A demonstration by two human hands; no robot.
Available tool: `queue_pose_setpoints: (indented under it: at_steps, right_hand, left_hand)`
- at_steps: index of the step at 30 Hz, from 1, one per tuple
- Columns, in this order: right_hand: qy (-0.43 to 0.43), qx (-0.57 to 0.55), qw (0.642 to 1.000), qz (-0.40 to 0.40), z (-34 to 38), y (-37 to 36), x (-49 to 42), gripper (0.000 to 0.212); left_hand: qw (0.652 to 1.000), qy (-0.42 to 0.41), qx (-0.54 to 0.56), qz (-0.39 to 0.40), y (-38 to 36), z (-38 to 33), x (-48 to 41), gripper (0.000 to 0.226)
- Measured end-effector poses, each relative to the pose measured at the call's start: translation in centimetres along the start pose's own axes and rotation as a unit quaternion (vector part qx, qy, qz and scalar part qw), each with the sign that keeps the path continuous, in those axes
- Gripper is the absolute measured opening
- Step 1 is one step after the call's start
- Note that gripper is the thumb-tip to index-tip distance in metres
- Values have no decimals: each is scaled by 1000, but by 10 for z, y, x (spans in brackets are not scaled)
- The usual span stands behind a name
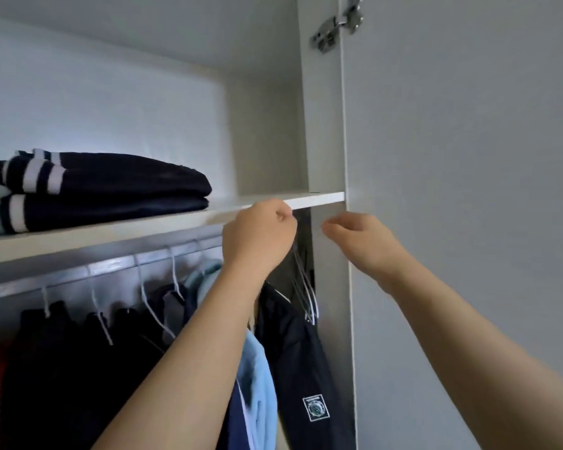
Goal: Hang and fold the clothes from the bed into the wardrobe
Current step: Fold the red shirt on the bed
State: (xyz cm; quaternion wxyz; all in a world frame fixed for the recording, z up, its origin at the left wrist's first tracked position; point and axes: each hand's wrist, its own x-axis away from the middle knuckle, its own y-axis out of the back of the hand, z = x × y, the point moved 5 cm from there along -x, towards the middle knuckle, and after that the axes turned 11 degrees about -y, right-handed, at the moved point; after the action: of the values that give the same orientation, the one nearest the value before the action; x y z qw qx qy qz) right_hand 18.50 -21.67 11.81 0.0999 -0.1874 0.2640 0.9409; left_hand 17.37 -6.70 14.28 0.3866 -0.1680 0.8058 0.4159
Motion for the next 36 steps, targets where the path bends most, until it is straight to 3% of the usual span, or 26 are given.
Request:
queue_pose_setpoints:
  at_steps: [2, 7, 14, 19, 25, 27, 36]
  right_hand:
    - [-47, -6, 999, -24, -36, 28, 21, 13]
    - [-194, -4, 974, -116, -143, 122, 106, 8]
    - [-380, -11, 890, -252, -267, 261, 299, 13]
    - [-488, -22, 805, -336, -326, 337, 474, 27]
    - [-576, -36, 690, -436, -353, 390, 660, 18]
    - [-588, -56, 665, -457, -356, 397, 700, 16]
    - [-642, -107, 483, -586, -365, 425, 890, 16]
  left_hand:
    - [999, -7, 42, -19, -27, -24, 16, 23]
    - [966, -2, 235, 111, -133, -112, 77, 16]
    - [861, 2, 394, 322, -242, -289, 228, 19]
    - [757, 7, 445, 478, -277, -419, 380, 16]
    - [633, -28, 451, 629, -278, -547, 540, 20]
    - [609, -41, 444, 656, -276, -573, 573, 22]
    - [466, -161, 380, 782, -257, -702, 729, 22]
